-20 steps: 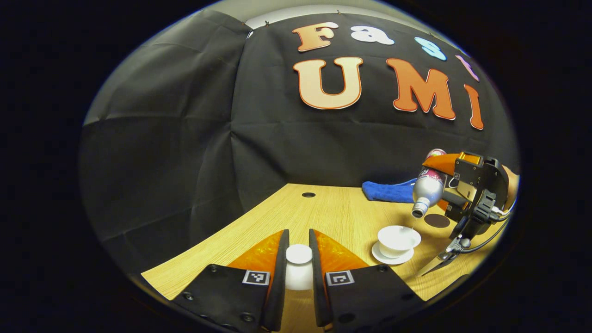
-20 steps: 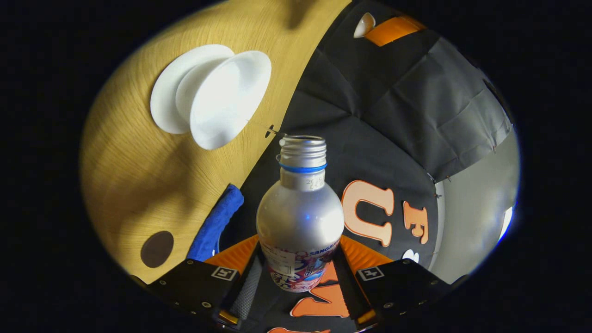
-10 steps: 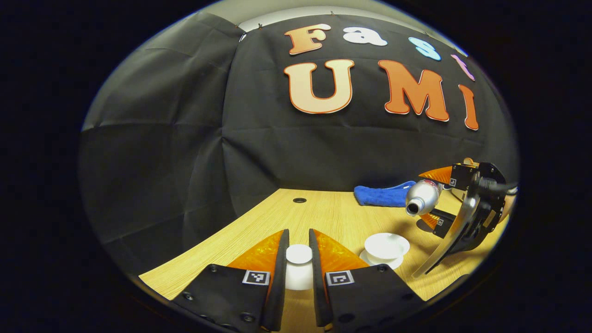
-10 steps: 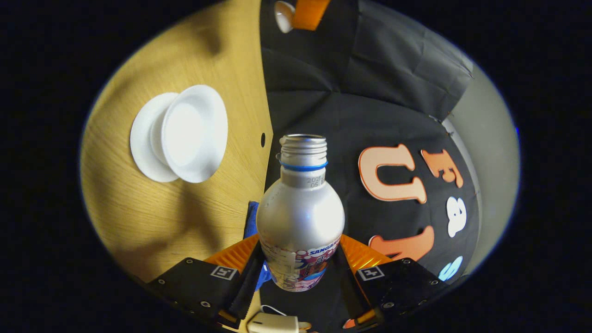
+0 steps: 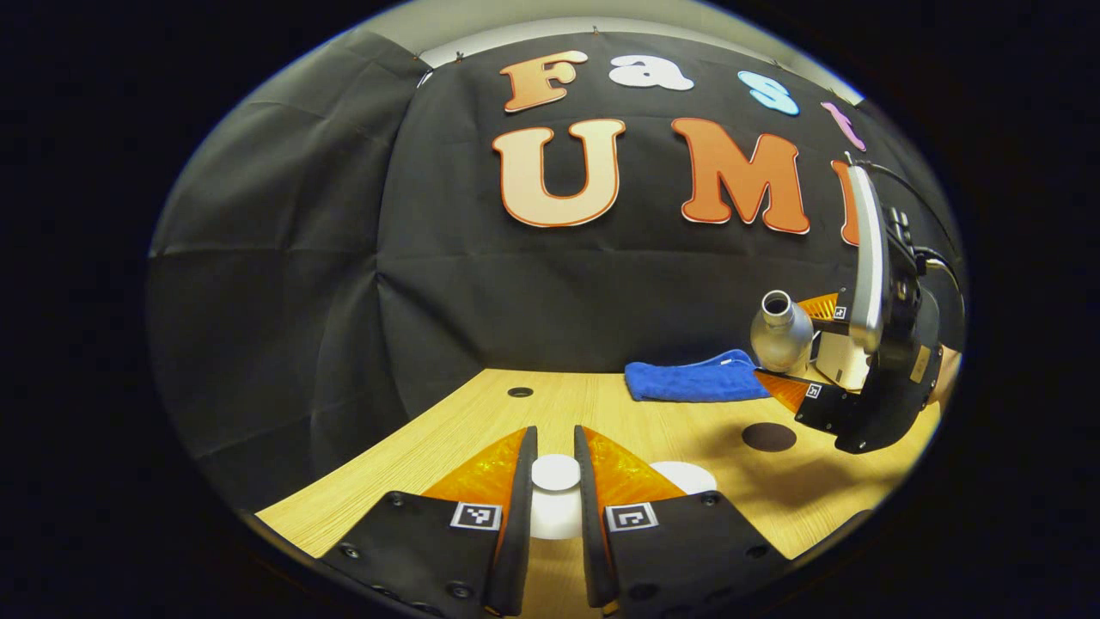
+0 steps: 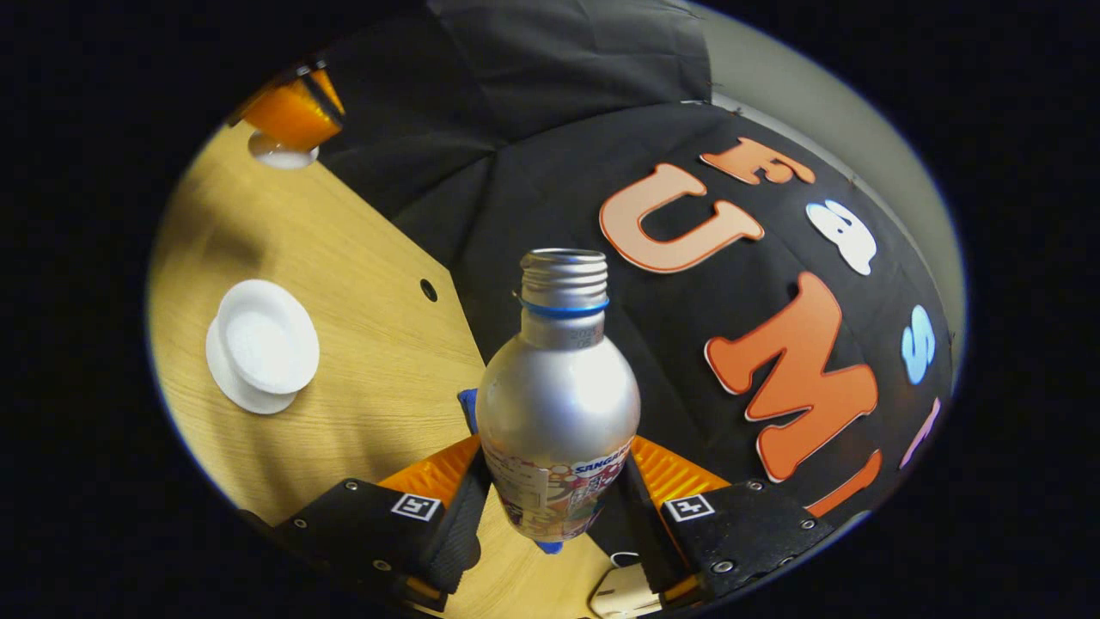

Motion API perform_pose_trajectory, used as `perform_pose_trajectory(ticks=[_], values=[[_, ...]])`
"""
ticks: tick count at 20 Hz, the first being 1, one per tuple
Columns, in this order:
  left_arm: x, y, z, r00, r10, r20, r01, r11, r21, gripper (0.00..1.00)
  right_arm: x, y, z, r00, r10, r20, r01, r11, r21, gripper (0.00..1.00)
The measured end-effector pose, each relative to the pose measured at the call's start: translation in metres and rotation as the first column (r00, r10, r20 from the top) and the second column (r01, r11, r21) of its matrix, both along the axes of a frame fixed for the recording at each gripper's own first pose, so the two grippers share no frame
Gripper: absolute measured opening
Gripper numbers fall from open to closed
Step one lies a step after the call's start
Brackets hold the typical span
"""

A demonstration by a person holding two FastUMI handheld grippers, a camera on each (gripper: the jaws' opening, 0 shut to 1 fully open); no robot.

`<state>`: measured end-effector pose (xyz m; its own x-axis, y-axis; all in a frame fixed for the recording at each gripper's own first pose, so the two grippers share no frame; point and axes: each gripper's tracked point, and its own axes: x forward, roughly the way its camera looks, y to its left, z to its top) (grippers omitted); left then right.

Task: Open the teacup lid with one hand, grasp the water bottle and pour water into the teacup with the other hand; after pouring, place the water bottle on the coaster and then close the teacup lid.

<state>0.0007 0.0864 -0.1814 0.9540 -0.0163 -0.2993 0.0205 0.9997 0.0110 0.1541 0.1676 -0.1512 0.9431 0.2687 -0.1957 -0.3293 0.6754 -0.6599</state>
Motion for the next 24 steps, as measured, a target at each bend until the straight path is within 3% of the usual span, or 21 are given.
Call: perform_pose_trajectory(ticks=[6,9,15,17,24], values=[[0.011,-0.024,-0.002,0.999,-0.034,0.001,0.034,0.999,-0.013,0.3,0.013,-0.029,-0.017,0.987,-0.065,-0.143,0.097,0.97,0.223,0.8],[0.014,-0.035,-0.006,0.999,-0.048,-0.006,0.048,0.999,-0.022,0.3,0.011,-0.027,-0.032,0.965,-0.058,-0.256,0.15,0.922,0.357,0.8],[0.023,-0.05,-0.008,0.998,-0.069,-0.012,0.068,0.997,-0.04,0.3,0.016,-0.044,-0.064,0.906,-0.038,-0.422,0.275,0.812,0.516,0.8],[0.025,-0.056,-0.012,0.997,-0.075,-0.019,0.074,0.996,-0.046,0.3,0.019,-0.042,-0.073,0.888,-0.029,-0.459,0.304,0.786,0.539,0.8],[0.033,-0.069,-0.023,0.995,-0.094,-0.043,0.092,0.994,-0.057,0.3,0.013,-0.04,-0.112,0.824,-0.012,-0.566,0.389,0.738,0.551,0.8]])
